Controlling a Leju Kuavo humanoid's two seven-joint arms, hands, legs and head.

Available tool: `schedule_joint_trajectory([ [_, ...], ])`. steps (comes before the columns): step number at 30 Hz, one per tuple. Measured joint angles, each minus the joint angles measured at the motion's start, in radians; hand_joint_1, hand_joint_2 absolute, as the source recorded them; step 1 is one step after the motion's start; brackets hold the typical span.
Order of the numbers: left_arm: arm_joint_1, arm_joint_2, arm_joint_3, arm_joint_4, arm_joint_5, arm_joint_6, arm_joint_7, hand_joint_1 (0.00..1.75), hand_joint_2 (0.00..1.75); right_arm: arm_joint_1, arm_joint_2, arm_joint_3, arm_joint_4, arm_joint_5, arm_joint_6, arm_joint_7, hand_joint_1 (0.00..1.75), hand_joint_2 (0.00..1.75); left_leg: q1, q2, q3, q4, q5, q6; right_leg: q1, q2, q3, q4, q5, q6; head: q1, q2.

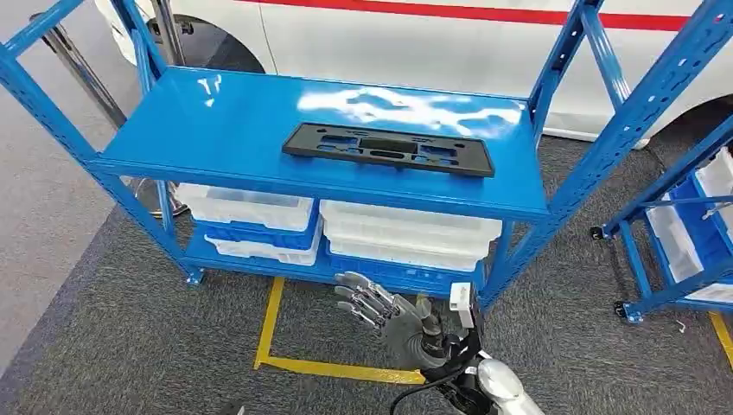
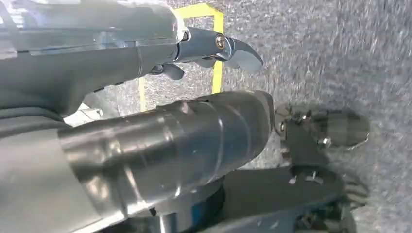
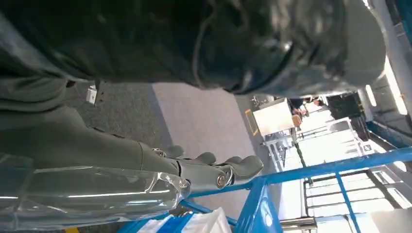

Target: Take the parts from the cabinet and place them on the table.

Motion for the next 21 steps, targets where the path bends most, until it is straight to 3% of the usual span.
schedule_joint_trajectory([
  [1,-0.001,0.001,0.0,0.0,0.0,-0.001,0.0,0.0,0.0,0.0,0.0,0.0,0.0,0.0,0.002,0.0,0.0,0.0,-0.002,0.001,-0.002,0.005,-0.007,-0.006,-0.016,-0.002,0.013,-0.016,0.007,-0.008,0.0,0.0],
  [2,-0.002,0.001,0.001,0.0,0.0,-0.003,0.0,0.0,0.0,-0.001,0.0,0.0,0.0,0.0,0.004,0.0,0.0,0.0,-0.001,0.002,-0.009,0.033,-0.028,-0.009,-0.013,-0.004,0.02,-0.022,0.008,-0.012,0.0,0.0],
  [3,-0.003,0.001,0.002,0.0,0.0,-0.003,0.0,0.0,0.0,-0.003,0.001,0.0,0.0,0.0,0.004,0.0,0.0,0.0,0.001,0.002,-0.037,0.093,-0.062,-0.011,-0.013,-0.007,0.021,-0.022,0.008,-0.018,-0.001,0.0],
  [5,-0.001,0.001,0.003,0.0,-0.001,-0.003,0.001,0.0,0.0,-0.003,0.001,0.0,0.0,-0.001,0.004,0.006,0.0,0.0,0.003,0.002,-0.119,0.253,-0.132,-0.018,-0.011,-0.009,0.02,-0.021,0.006,-0.021,-0.001,0.0],
  [6,0.001,0.001,0.003,0.0,-0.001,-0.003,0.002,0.0,0.0,-0.002,0.001,0.0,0.0,-0.002,0.004,0.008,0.0,0.0,0.003,0.002,-0.146,0.302,-0.142,-0.021,-0.01,-0.009,0.019,-0.021,0.005,-0.021,-0.001,0.0],
  [7,0.002,0.001,0.003,0.0,-0.001,-0.003,0.002,0.0,0.0,-0.002,0.001,0.0,0.0,-0.002,0.004,0.009,0.0,0.0,0.003,0.002,-0.151,0.305,-0.126,-0.022,-0.01,-0.008,0.021,-0.02,0.004,-0.02,0.0,0.0],
  [8,0.002,0.001,0.003,0.0,-0.001,-0.003,0.002,0.0,0.0,-0.003,0.001,0.0,0.0,-0.002,0.004,0.01,0.0,0.0,0.004,0.002,-0.132,0.256,-0.085,-0.022,-0.01,-0.007,0.023,-0.018,0.001,-0.02,-0.001,0.0],
  [10,0.0,0.003,0.003,0.0,-0.002,-0.002,0.002,0.0,0.0,-0.003,0.001,0.0,0.0,-0.002,0.004,0.011,0.0,0.0,0.005,0.003,-0.046,0.079,0.012,-0.018,-0.012,-0.006,0.029,-0.009,-0.009,-0.012,-0.001,0.0],
  [11,0.0,0.003,0.004,0.0,-0.002,0.0,0.002,0.0,0.0,-0.002,0.001,0.0,0.0,-0.002,0.005,0.011,0.0,0.0,0.004,0.004,-0.019,0.023,0.011,-0.012,-0.011,-0.006,0.029,-0.005,-0.015,-0.006,0.0,0.0],
  [12,-0.002,0.003,0.005,0.0,-0.003,0.0,0.002,0.0,0.0,-0.003,0.0,0.0,0.0,-0.002,0.007,0.011,0.0,0.0,-0.001,0.002,-0.013,0.008,0.007,-0.007,-0.004,-0.006,0.024,0.005,-0.018,0.0,-0.001,0.0],
  [15,0.001,0.003,0.005,0.0,-0.003,-0.002,0.001,0.0,0.0,-0.003,0.0,0.0,0.0,-0.002,0.011,0.008,0.0,0.0,-0.004,0.0,-0.016,0.011,0.007,0.009,-0.005,-0.006,0.027,-0.007,-0.015,0.013,0.0,0.0],
  [17,0.0,0.003,0.005,0.0,-0.005,-0.002,0.001,0.0,0.0,-0.004,0.001,0.0,-0.001,-0.002,0.011,0.008,0.0,0.0,0.004,0.001,-0.003,-0.007,0.013,0.021,-0.008,-0.005,0.02,0.019,-0.035,0.023,0.001,0.0],
  [18,-0.001,0.003,0.005,0.0,-0.007,-0.002,0.002,0.0,0.0,-0.005,0.001,0.0,-0.001,-0.002,0.011,0.006,0.0,0.0,0.005,0.002,-0.001,-0.008,0.013,0.027,-0.009,-0.006,0.002,0.056,-0.057,0.026,0.001,0.0],
  [19,-0.002,0.003,0.005,0.0,-0.007,-0.003,0.001,0.0,0.0,-0.005,0.0,0.0,0.0,-0.002,0.012,0.005,0.0,0.0,0.005,0.003,-0.001,-0.008,0.011,0.03,-0.011,-0.006,-0.049,0.152,-0.103,0.031,0.001,0.0],
  [21,-0.001,0.003,0.006,0.0,-0.007,-0.003,0.002,0.0,0.0,-0.001,0.0,0.0,0.003,-0.002,0.013,0.005,0.0,0.0,0.003,0.003,0.0,-0.007,0.007,0.034,-0.013,-0.006,-0.128,0.289,-0.143,0.036,0.0,0.0],
])
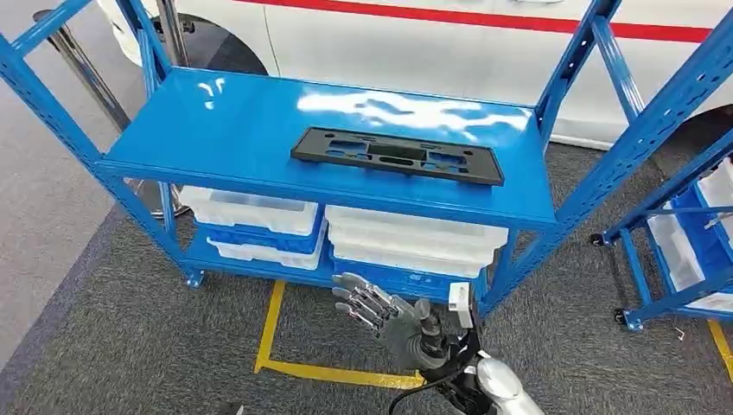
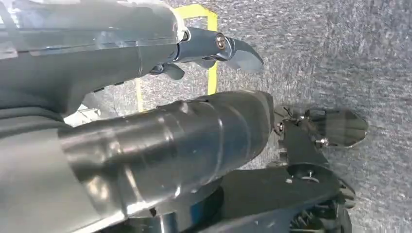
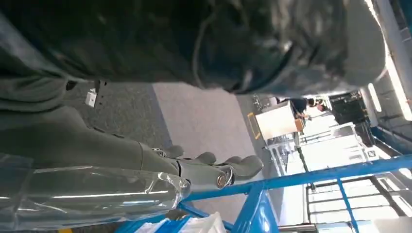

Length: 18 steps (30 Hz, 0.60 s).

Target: Take the parts from the cabinet and place them on the table.

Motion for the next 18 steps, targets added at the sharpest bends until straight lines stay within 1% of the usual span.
schedule_joint_trajectory([
  [1,0.001,0.0,0.0,0.0,0.0,-0.002,0.001,0.0,0.0,0.001,0.0,0.0,0.002,0.0,0.0,0.0,0.0,0.0,0.0,0.0,0.002,0.0,-0.003,-0.001,0.0,0.0,-0.016,0.015,0.013,0.0,0.0,0.0],
  [2,0.001,0.0,0.001,0.0,0.0,-0.005,0.001,0.0,0.0,0.0,0.0,0.0,0.002,0.0,0.0,0.0,0.0,0.0,0.0,-0.001,0.007,0.001,-0.006,-0.001,0.0,0.0,-0.007,-0.019,0.05,-0.001,0.0,0.0],
  [3,0.001,0.0,0.001,0.0,0.0,-0.006,0.001,0.0,0.0,0.0,0.0,0.0,0.002,0.0,0.0,-0.001,0.0,0.0,0.0,-0.002,0.014,0.001,-0.011,-0.004,0.0,0.0,0.024,-0.094,0.103,-0.005,0.0,0.0],
  [4,0.001,-0.001,0.001,0.0,0.0,-0.005,0.001,0.0,0.0,-0.001,0.0,0.0,0.002,0.0,0.0,-0.001,0.0,0.0,0.0,-0.003,0.024,0.001,-0.017,-0.006,0.001,0.0,0.072,-0.198,0.161,-0.011,0.0,0.0],
  [5,0.001,-0.002,0.001,0.0,-0.001,-0.005,0.001,0.0,0.0,-0.001,0.0,0.0,0.002,0.0,0.0,-0.001,0.0,0.0,0.0,-0.003,0.028,0.001,-0.022,-0.01,0.003,0.0,0.1,-0.273,0.181,-0.018,0.001,0.0],
  [6,-0.002,-0.002,0.001,0.0,-0.001,-0.003,0.001,0.0,0.0,-0.001,0.0,0.0,0.002,0.0,0.0,-0.002,0.0,0.0,-0.007,-0.003,0.025,0.006,-0.027,-0.017,0.012,0.0,0.11,-0.285,0.168,-0.023,0.0,0.0],
  [8,-0.001,-0.002,0.002,0.0,-0.001,-0.003,0.0,0.0,0.0,-0.001,-0.001,0.0,0.002,0.0,0.006,-0.009,0.0,0.0,-0.002,-0.003,0.024,0.001,-0.028,-0.027,0.015,0.002,0.11,-0.289,0.162,-0.028,0.0,0.0],
  [9,-0.001,-0.002,0.002,0.0,-0.001,-0.002,0.0,0.0,0.0,-0.001,-0.002,0.0,0.002,0.0,0.01,-0.011,0.0,0.0,-0.001,-0.001,0.028,-0.004,-0.029,-0.033,0.017,0.005,0.111,-0.289,0.16,-0.034,0.0,0.0],
  [10,-0.002,-0.002,0.002,0.0,-0.001,-0.001,0.0,0.0,0.0,-0.001,-0.002,0.0,0.002,0.001,0.014,-0.011,0.0,0.0,-0.006,0.0,0.034,-0.006,-0.033,-0.041,0.008,0.006,0.117,-0.298,0.161,-0.039,0.0,0.0],
  [11,-0.002,-0.002,0.002,0.0,-0.001,-0.001,0.0,0.0,0.0,-0.001,-0.002,0.0,0.002,0.001,0.016,-0.01,0.0,0.0,-0.001,0.0,0.028,0.012,-0.042,-0.045,0.003,0.004,0.129,-0.307,0.163,-0.043,0.0,0.0],
  [12,-0.004,-0.002,0.002,0.0,-0.002,-0.003,-0.001,0.0,0.0,-0.003,-0.002,0.0,0.002,0.001,0.016,-0.01,0.0,0.0,-0.002,0.0,0.005,0.061,-0.067,-0.049,0.003,0.002,0.136,-0.311,0.159,-0.052,-0.001,0.0],
  [13,-0.005,-0.002,0.003,0.0,-0.002,-0.003,-0.001,0.0,0.0,-0.005,-0.002,0.0,0.002,0.001,0.015,-0.008,0.0,0.0,-0.001,0.0,-0.033,0.133,-0.1,-0.052,0.003,0.0,0.14,-0.311,0.156,-0.056,-0.001,0.0],
  [14,-0.004,-0.002,0.003,0.0,-0.002,-0.003,0.0,0.0,0.0,-0.004,-0.002,0.0,0.002,0.001,0.014,-0.006,0.0,0.0,0.0,0.0,-0.078,0.213,-0.132,-0.055,0.004,-0.001,0.144,-0.31,0.152,-0.059,-0.001,0.0],
  [15,-0.003,-0.002,0.003,0.0,-0.001,-0.004,0.001,0.0,0.0,-0.003,-0.002,0.0,0.002,0.001,0.013,-0.005,0.0,0.0,0.0,0.0,-0.126,0.289,-0.152,-0.058,0.005,-0.001,0.148,-0.31,0.147,-0.059,-0.001,0.0],
  [16,-0.001,-0.002,0.003,0.0,-0.002,-0.004,0.003,0.0,0.0,-0.003,-0.002,0.0,0.002,0.0,0.013,-0.004,0.0,0.0,0.0,0.0,-0.151,0.318,-0.144,-0.059,0.006,0.0,0.152,-0.309,0.143,-0.059,-0.002,0.0],
  [17,0.0,-0.002,0.003,0.0,-0.002,-0.002,0.004,0.0,0.0,-0.003,-0.002,0.0,0.002,0.0,0.013,-0.003,0.0,0.0,0.0,0.0,-0.151,0.298,-0.112,-0.058,0.006,0.001,0.158,-0.309,0.138,-0.059,-0.001,0.0],
  [18,0.0,-0.002,0.003,0.0,-0.002,0.001,0.004,0.0,0.0,-0.003,-0.002,0.0,0.002,0.0,0.013,-0.003,0.0,0.0,0.0,0.0,-0.129,0.233,-0.06,-0.056,0.006,0.003,0.167,-0.308,0.132,-0.057,-0.001,0.0],
])
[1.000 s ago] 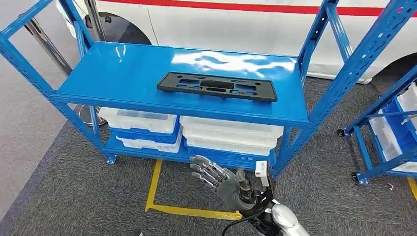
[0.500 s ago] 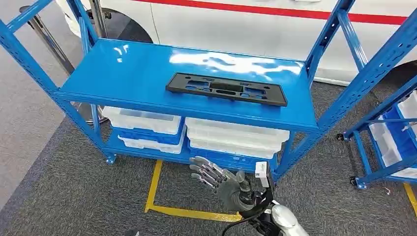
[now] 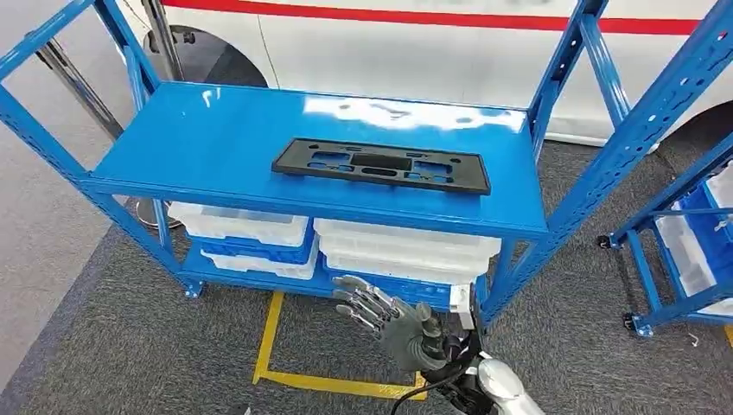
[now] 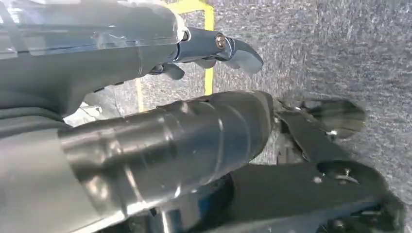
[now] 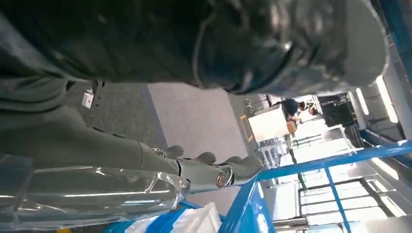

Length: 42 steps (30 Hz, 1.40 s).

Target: Take the parts from the cabinet and place them on the table.

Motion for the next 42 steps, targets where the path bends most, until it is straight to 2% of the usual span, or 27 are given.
schedule_joint_trajectory([
  [2,-0.001,0.001,0.0,0.0,0.0,0.0,0.0,0.0,0.0,0.0,0.0,0.0,0.0,0.0,0.003,-0.003,0.0,0.0,-0.001,0.0,0.078,-0.186,0.108,0.011,0.001,0.001,0.019,0.003,-0.016,0.007,0.0,0.0],
  [3,-0.002,0.001,0.0,0.0,-0.001,0.001,0.0,0.0,0.0,-0.001,0.0,0.0,0.001,0.0,0.003,-0.005,0.0,0.0,-0.006,0.001,0.093,-0.205,0.089,0.018,0.006,0.001,0.019,0.006,-0.023,0.013,0.001,0.0],
  [7,-0.002,0.001,0.001,0.0,-0.002,0.0,-0.002,0.0,0.0,-0.003,0.0,0.0,0.002,0.0,0.004,-0.007,0.0,0.0,-0.009,-0.003,0.094,-0.223,0.081,0.037,0.007,0.001,0.018,0.003,-0.029,0.032,0.0,0.0],
  [8,-0.002,0.0,0.001,0.0,-0.003,-0.001,-0.002,0.0,0.0,-0.004,0.0,0.0,0.001,0.0,0.003,-0.006,0.0,0.0,0.0,-0.002,0.105,-0.234,0.083,0.043,0.002,0.002,0.018,0.012,-0.039,0.039,0.0,0.0],
  [9,-0.003,0.0,0.001,0.0,-0.003,-0.002,-0.002,0.0,0.0,-0.006,0.0,0.0,0.0,-0.001,0.003,-0.006,0.0,0.0,0.0,-0.002,0.112,-0.238,0.08,0.05,0.003,0.0,0.003,0.048,-0.054,0.045,0.001,0.0],
  [11,-0.005,0.0,0.001,0.0,-0.006,-0.004,-0.003,0.0,0.0,-0.005,0.0,0.0,0.001,-0.001,0.003,-0.007,0.0,0.0,0.0,0.0,0.12,-0.238,0.071,0.059,-0.001,0.0,-0.086,0.207,-0.122,0.053,0.001,0.0],
  [12,-0.005,0.0,0.001,0.0,-0.006,-0.007,-0.003,0.0,0.0,-0.004,0.0,0.0,0.002,0.0,0.005,-0.007,0.0,0.0,-0.001,0.0,0.122,-0.238,0.068,0.06,-0.003,0.0,-0.117,0.257,-0.138,0.056,0.0,0.0],
  [14,-0.003,0.0,0.001,0.0,-0.006,-0.01,-0.003,0.0,0.0,-0.002,0.0,0.0,0.004,0.0,0.005,-0.006,0.0,0.0,-0.001,0.0,0.13,-0.237,0.062,0.059,-0.005,0.0,-0.168,0.329,-0.145,0.059,0.0,0.0],
  [15,-0.002,0.0,0.002,0.0,-0.006,-0.011,-0.003,0.0,0.0,-0.003,-0.001,0.0,0.005,0.0,0.005,-0.006,0.0,0.0,0.0,-0.001,0.138,-0.237,0.056,0.058,-0.007,0.0,-0.18,0.325,-0.117,0.06,0.001,0.0],
  [16,-0.002,0.0,0.002,0.0,-0.006,-0.011,-0.003,0.0,0.0,-0.004,-0.001,0.0,0.005,0.0,0.005,-0.006,0.0,0.0,0.0,-0.002,0.15,-0.237,0.048,0.056,-0.008,-0.001,-0.165,0.269,-0.064,0.06,0.001,0.0],
  [18,-0.003,-0.002,0.002,0.0,-0.006,-0.011,-0.003,0.0,0.0,-0.005,-0.001,0.0,0.005,0.0,0.005,-0.006,0.0,0.0,0.0,-0.003,0.175,-0.237,0.031,0.051,-0.008,-0.003,-0.092,0.087,0.052,0.053,0.001,0.0],
  [19,-0.002,-0.002,0.002,0.0,-0.007,-0.011,-0.003,0.0,0.0,-0.006,-0.001,0.0,0.005,-0.001,0.004,-0.006,0.0,0.0,0.0,-0.003,0.175,-0.237,0.023,0.044,-0.006,-0.003,-0.07,0.043,0.055,0.045,0.002,0.0],
  [22,-0.005,-0.002,0.002,0.0,-0.01,-0.009,-0.003,0.0,0.0,-0.004,-0.002,0.0,0.006,0.001,0.004,-0.005,0.0,0.0,-0.003,-0.003,0.177,-0.24,0.014,0.026,0.005,0.001,-0.068,0.027,0.038,0.028,0.001,0.0],
  [25,-0.006,-0.002,0.003,0.0,-0.01,-0.011,-0.003,0.0,0.0,-0.005,-0.001,0.0,0.005,0.001,0.006,-0.007,0.0,0.0,0.0,0.0,0.179,-0.209,-0.01,0.01,-0.005,0.003,-0.044,0.007,0.031,0.007,0.001,0.0],
  [26,-0.008,-0.002,0.003,0.0,-0.01,-0.011,-0.003,0.0,0.0,-0.008,-0.001,0.0,0.005,0.001,0.006,-0.007,0.0,0.0,-0.001,0.0,0.148,-0.148,-0.038,0.007,-0.005,0.0,-0.038,0.007,0.027,0.0,-0.001,0.0],
  [28,-0.008,-0.002,0.005,0.0,-0.01,-0.012,-0.003,0.0,0.0,-0.007,-0.001,0.0,0.005,0.001,0.006,-0.006,0.0,0.0,0.001,0.0,0.047,0.024,-0.104,0.0,-0.002,-0.003,-0.027,0.007,0.015,-0.007,0.0,0.0],
  [29,-0.006,-0.003,0.006,0.0,-0.01,-0.012,-0.003,0.0,0.0,-0.007,-0.001,0.0,0.006,0.001,0.006,-0.006,0.0,0.0,0.001,0.0,0.006,0.082,-0.11,-0.002,0.0,-0.002,-0.021,0.008,0.008,-0.007,0.0,0.0],
  [30,-0.004,-0.003,0.006,0.0,-0.01,-0.011,-0.003,0.0,0.0,-0.007,-0.001,0.0,0.006,0.001,0.006,-0.005,0.0,0.0,0.001,0.0,-0.012,0.09,-0.089,-0.001,0.0,-0.001,-0.014,0.009,0.002,-0.007,0.0,0.0],
  [31,-0.002,-0.002,0.006,0.0,-0.01,-0.01,-0.003,0.0,0.0,-0.007,-0.001,0.0,0.006,0.0,0.006,-0.005,0.0,0.0,0.0,0.0,-0.005,0.052,-0.045,0.001,0.0,0.001,-0.003,0.01,-0.006,-0.006,-0.001,0.0],
  [33,-0.002,-0.002,0.008,0.0,-0.011,-0.01,-0.002,0.0,0.0,-0.006,-0.001,0.0,0.006,0.0,0.006,-0.004,0.0,0.0,0.0,0.0,0.059,-0.129,0.083,0.011,0.001,0.003,0.024,0.013,-0.026,-0.001,-0.001,0.0],
  [34,-0.001,-0.002,0.008,0.0,-0.012,-0.01,-0.002,0.0,0.0,-0.006,-0.001,0.0,0.006,0.0,0.006,-0.005,0.0,0.0,-0.002,0.001,0.083,-0.189,0.101,0.018,0.001,0.002,0.027,0.013,-0.035,0.003,0.001,0.0],
  [35,-0.003,-0.002,0.01,0.0,-0.012,-0.01,-0.002,0.0,0.0,-0.008,-0.001,0.0,0.007,0.0,0.006,-0.005,0.0,0.0,-0.009,0.001,0.095,-0.2,0.087,0.021,0.007,0.004,0.028,0.017,-0.041,0.012,0.0,0.0],
  [38,-0.005,-0.002,0.015,0.0,-0.012,-0.008,0.0,0.0,0.0,-0.007,-0.001,0.0,0.006,0.0,0.007,-0.005,0.0,0.0,-0.01,-0.001,0.097,-0.212,0.072,0.036,0.004,0.002,0.03,0.006,-0.045,0.025,0.0,0.0],
  [39,-0.004,-0.002,0.016,0.0,-0.013,-0.007,0.0,0.0,0.0,-0.008,-0.001,0.0,0.006,0.0,0.007,-0.005,0.0,0.0,-0.003,-0.002,0.105,-0.223,0.073,0.043,0.01,0.002,0.037,0.004,-0.051,0.033,0.0,0.0],
  [40,-0.002,-0.003,0.016,0.0,-0.014,-0.007,0.0,0.0,0.0,-0.006,-0.001,0.0,0.005,0.0,0.007,-0.006,0.0,0.0,0.0,-0.001,0.118,-0.233,0.073,0.049,0.004,0.002,0.039,0.014,-0.06,0.038,0.001,0.0],
  [41,-0.003,-0.003,0.017,0.0,-0.015,-0.007,0.0,0.0,0.0,-0.008,-0.001,0.0,0.005,0.0,0.008,-0.007,0.0,0.0,0.001,0.0,0.127,-0.237,0.069,0.055,0.004,0.001,0.016,0.068,-0.085,0.042,0.001,0.0],
  [42,-0.004,-0.003,0.018,0.0,-0.016,-0.007,0.0,0.0,0.0,-0.007,-0.001,0.0,0.005,0.0,0.008,-0.007,0.0,0.0,0.0,0.0,0.131,-0.237,0.065,0.059,0.003,0.001,-0.029,0.147,-0.117,0.047,0.002,0.0],
])
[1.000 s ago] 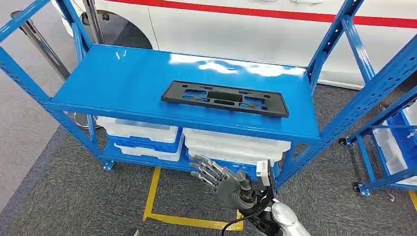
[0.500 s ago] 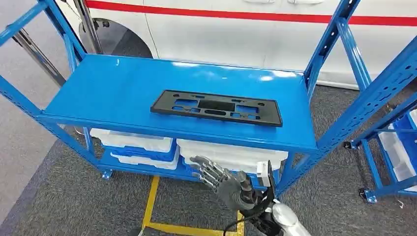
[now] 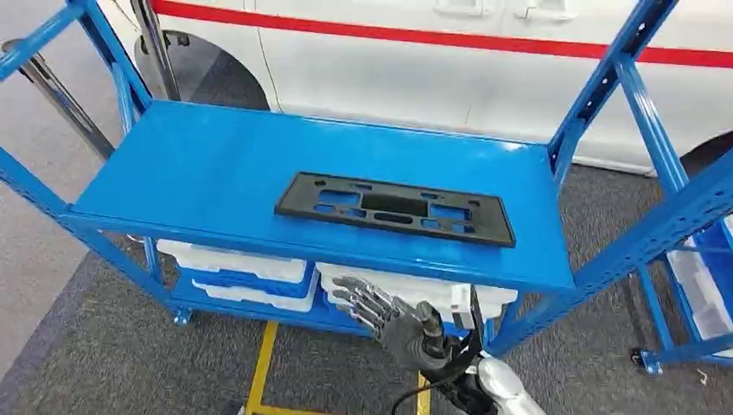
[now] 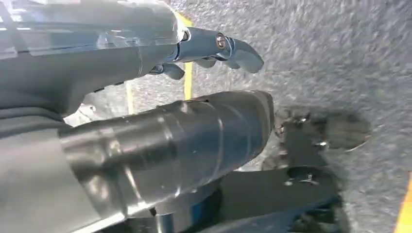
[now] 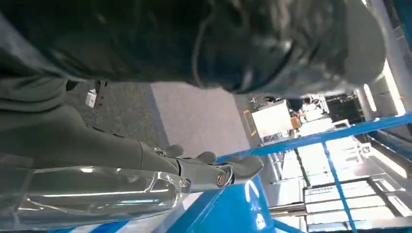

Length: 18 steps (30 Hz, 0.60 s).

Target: Take the parts from the cabinet and place them on the table.

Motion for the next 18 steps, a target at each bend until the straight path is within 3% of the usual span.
schedule_joint_trajectory([
  [1,0.0,0.0,0.002,0.0,0.0,0.0,0.0,0.0,0.0,0.003,0.0,0.0,0.002,0.0,0.0,0.0,0.0,0.0,0.0,0.0,0.004,0.0,-0.006,0.001,-0.002,0.0,-0.056,0.092,-0.032,0.004,-0.001,0.0],
  [2,0.001,0.0,0.003,0.0,0.0,0.0,0.0,0.0,0.0,0.007,0.0,0.0,0.003,0.0,0.001,0.0,0.0,0.0,-0.001,0.0,0.01,0.0,-0.012,0.002,-0.004,0.0,-0.106,0.164,-0.045,0.007,0.0,0.0],
  [3,0.003,0.0,0.003,0.0,0.0,0.0,0.0,0.0,0.0,0.011,-0.001,0.0,0.005,0.0,0.001,0.0,0.0,0.0,-0.001,-0.001,0.018,0.001,-0.018,0.001,-0.005,0.0,-0.136,0.187,-0.028,0.008,-0.001,0.0],
  [4,0.004,0.0,0.004,0.0,0.0,-0.002,0.0,0.0,0.0,0.011,-0.002,0.0,0.006,0.0,0.003,0.0,0.0,0.0,-0.001,-0.002,0.029,0.001,-0.026,0.0,-0.006,0.0,-0.136,0.153,0.02,0.007,0.0,0.0],
  [6,0.005,-0.002,0.005,0.0,0.0,-0.003,0.0,0.0,0.0,0.009,-0.002,0.0,0.006,0.0,0.005,0.0,0.0,0.0,-0.001,-0.004,0.056,0.0,-0.044,-0.005,-0.007,0.0,-0.081,-0.011,0.144,0.0,0.0,0.0],
  [7,0.004,-0.003,0.005,0.0,-0.001,-0.003,0.0,0.0,0.0,0.009,-0.002,0.0,0.006,0.0,0.005,0.0,0.0,0.0,-0.001,-0.004,0.067,0.0,-0.054,-0.009,-0.006,-0.001,-0.052,-0.098,0.187,-0.007,0.0,0.0],
  [8,0.002,-0.005,0.005,0.0,-0.002,-0.003,0.0,0.0,0.0,0.008,-0.002,0.0,0.007,0.0,0.005,0.001,0.0,0.0,-0.005,-0.003,0.067,-0.001,-0.061,-0.016,0.005,-0.001,-0.042,-0.103,0.166,-0.012,0.0,0.0],
  [9,0.001,-0.005,0.006,0.0,-0.002,-0.003,0.0,0.0,0.0,0.006,-0.002,0.0,0.006,0.0,0.005,0.001,0.0,0.0,-0.004,-0.005,0.065,0.001,-0.065,-0.022,0.005,-0.002,-0.03,-0.126,0.156,-0.019,0.0,0.0],
  [10,-0.001,-0.005,0.006,0.0,-0.003,-0.003,0.0,0.0,0.0,0.006,-0.002,0.0,0.006,0.0,0.005,0.002,0.0,1.75,-0.002,-0.003,0.064,-0.003,-0.066,-0.026,0.009,-0.002,-0.033,-0.122,0.154,-0.022,0.0,0.0],
  [11,0.0,-0.005,0.006,0.0,-0.003,-0.002,0.0,0.0,0.0,0.006,-0.002,0.0,0.006,-0.001,0.004,0.002,0.0,1.75,-0.001,-0.001,0.069,-0.009,-0.065,-0.033,0.011,0.002,-0.032,-0.122,0.152,-0.028,0.0,0.0],
  [13,-0.001,-0.005,0.007,0.0,-0.005,-0.001,-0.001,0.0,0.0,0.007,-0.001,0.0,0.003,-0.002,0.004,0.003,0.0,1.75,-0.001,0.0,0.08,-0.001,-0.083,-0.042,-0.003,0.001,-0.011,-0.144,0.154,-0.039,0.0,0.0],
  [14,-0.003,-0.005,0.007,0.0,-0.005,0.0,-0.003,0.0,0.0,0.005,-0.001,0.0,0.003,-0.002,0.005,0.002,0.0,1.75,-0.002,0.0,0.06,0.044,-0.104,-0.046,-0.004,-0.001,-0.003,-0.149,0.151,-0.047,-0.004,0.0],
  [16,-0.003,-0.005,0.007,0.0,-0.005,0.001,-0.003,0.0,0.0,0.004,0.0,0.0,0.003,0.0,0.005,0.003,0.0,1.75,0.0,0.0,-0.035,0.208,-0.169,-0.054,-0.003,-0.005,0.005,-0.149,0.143,-0.055,-0.004,0.0],
  [17,-0.001,-0.005,0.008,0.0,-0.005,0.0,-0.005,0.0,0.0,0.005,0.0,0.0,0.003,0.0,0.004,0.005,0.0,1.75,0.0,0.0,-0.082,0.279,-0.187,-0.057,-0.002,-0.005,0.007,-0.149,0.139,-0.055,-0.004,0.0],
  [18,0.002,-0.005,0.008,0.0,-0.005,0.0,-0.005,0.0,0.0,0.005,0.0,0.0,0.003,0.0,0.002,0.006,0.0,1.75,0.0,0.0,-0.114,0.314,-0.181,-0.058,-0.002,-0.004,0.01,-0.149,0.135,-0.055,-0.005,0.0],
])
